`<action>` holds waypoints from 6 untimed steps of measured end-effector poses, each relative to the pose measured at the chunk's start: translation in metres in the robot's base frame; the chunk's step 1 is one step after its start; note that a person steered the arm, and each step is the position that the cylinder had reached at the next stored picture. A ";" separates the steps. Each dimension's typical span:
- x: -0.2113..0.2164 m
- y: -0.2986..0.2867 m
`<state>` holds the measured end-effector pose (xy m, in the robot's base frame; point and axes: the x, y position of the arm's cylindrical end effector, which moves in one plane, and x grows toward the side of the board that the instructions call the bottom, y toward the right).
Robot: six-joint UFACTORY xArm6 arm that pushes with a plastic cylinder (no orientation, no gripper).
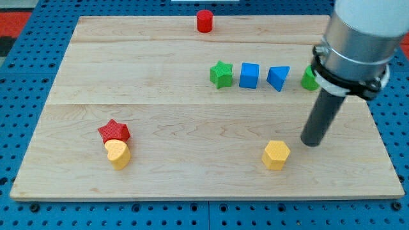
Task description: Push the yellow hexagon towards the yellow heart
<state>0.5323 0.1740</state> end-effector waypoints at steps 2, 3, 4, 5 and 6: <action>0.035 -0.107; 0.056 -0.118; 0.076 -0.135; 0.075 -0.181; 0.068 -0.249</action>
<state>0.6003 -0.0748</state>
